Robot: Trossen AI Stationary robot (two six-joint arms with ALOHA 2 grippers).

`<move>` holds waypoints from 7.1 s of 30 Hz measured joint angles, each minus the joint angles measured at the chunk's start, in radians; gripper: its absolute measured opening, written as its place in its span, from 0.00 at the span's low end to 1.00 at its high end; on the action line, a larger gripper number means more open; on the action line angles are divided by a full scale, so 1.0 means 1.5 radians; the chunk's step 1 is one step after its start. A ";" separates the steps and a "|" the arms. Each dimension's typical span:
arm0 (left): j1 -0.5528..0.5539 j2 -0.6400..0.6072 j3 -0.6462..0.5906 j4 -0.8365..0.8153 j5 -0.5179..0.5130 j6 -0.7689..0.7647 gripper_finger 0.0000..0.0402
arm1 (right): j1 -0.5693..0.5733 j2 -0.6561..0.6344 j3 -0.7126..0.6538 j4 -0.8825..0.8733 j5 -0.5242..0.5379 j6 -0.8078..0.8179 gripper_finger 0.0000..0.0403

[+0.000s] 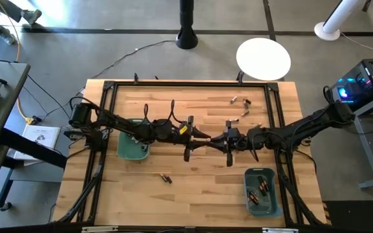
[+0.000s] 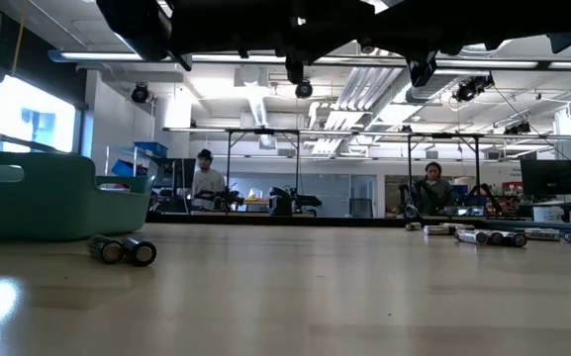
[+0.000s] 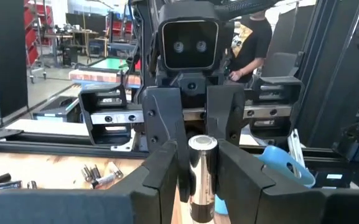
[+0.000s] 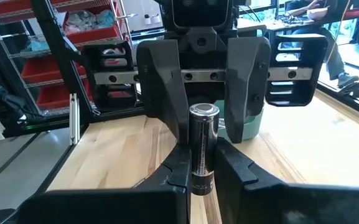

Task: Sort batteries
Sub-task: Put the silver battery into the green bin

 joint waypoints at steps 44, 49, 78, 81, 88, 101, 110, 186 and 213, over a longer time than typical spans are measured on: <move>-0.078 -0.359 -0.022 -0.921 -0.364 -0.167 0.09 | -0.056 0.000 0.000 -0.215 0.021 0.114 0.45; -0.091 -0.444 -0.083 -1.161 -0.402 -0.460 0.09 | -0.056 0.000 0.000 -0.211 0.022 0.104 0.46; 0.005 -0.256 -0.199 -1.109 -0.129 -0.482 0.23 | -0.056 -0.006 0.001 -0.255 -0.016 0.109 0.46; 0.004 -0.267 -0.199 -1.108 -0.147 -0.476 0.29 | -0.056 -0.019 0.014 -0.297 -0.041 0.130 0.46; 0.005 -0.359 -0.190 -1.114 -0.163 -0.464 0.39 | -0.058 -0.045 0.137 -0.667 -0.025 0.255 0.46; -0.045 -0.486 -0.158 -0.903 -0.406 -0.263 0.36 | -0.118 -0.037 0.200 -1.162 -0.105 0.543 0.46; -0.079 -0.437 -0.159 -0.698 -0.421 -0.095 0.36 | -0.206 -0.034 0.085 -1.084 -0.100 0.580 0.46; -0.025 -0.141 -0.138 0.019 -0.180 0.095 0.57 | -0.114 0.110 0.053 0.304 -0.155 -0.191 0.04; -0.024 -0.150 -0.138 0.013 -0.109 0.058 0.11 | -0.114 0.194 0.122 0.284 -0.161 -0.180 0.06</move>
